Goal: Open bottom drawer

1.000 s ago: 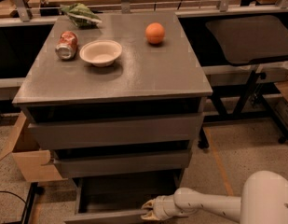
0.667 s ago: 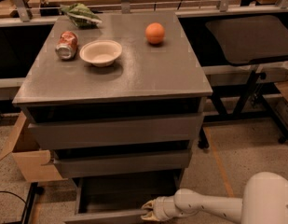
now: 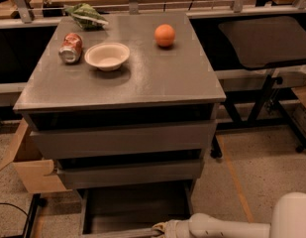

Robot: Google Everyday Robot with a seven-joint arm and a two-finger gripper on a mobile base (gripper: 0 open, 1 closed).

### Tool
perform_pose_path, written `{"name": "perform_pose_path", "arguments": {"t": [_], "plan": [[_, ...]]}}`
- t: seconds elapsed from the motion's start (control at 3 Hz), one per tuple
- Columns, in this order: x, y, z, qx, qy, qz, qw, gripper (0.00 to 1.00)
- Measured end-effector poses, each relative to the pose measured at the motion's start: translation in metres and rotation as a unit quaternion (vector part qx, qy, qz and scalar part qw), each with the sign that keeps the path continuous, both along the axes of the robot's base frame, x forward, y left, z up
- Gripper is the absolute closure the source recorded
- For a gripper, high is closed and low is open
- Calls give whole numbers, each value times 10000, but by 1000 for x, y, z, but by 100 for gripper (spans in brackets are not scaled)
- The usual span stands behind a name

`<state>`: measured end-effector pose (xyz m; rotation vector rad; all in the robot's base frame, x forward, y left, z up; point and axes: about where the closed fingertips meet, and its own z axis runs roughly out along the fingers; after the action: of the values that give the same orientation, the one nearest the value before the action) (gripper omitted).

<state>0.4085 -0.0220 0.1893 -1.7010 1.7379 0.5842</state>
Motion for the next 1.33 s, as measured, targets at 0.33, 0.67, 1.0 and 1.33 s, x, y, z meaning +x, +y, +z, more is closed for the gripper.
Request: {"name": "perform_pose_path", "arguments": {"t": [0.33,0.67,1.0,1.33], "plan": [[-1,2,-1,8,18,18,10000,82],[-2,3,-1,16,28,26,10000,57],[-3,3,9,19,-65,-15,10000,34],[-4,0,27,20,-199,-62,9998,12]]}}
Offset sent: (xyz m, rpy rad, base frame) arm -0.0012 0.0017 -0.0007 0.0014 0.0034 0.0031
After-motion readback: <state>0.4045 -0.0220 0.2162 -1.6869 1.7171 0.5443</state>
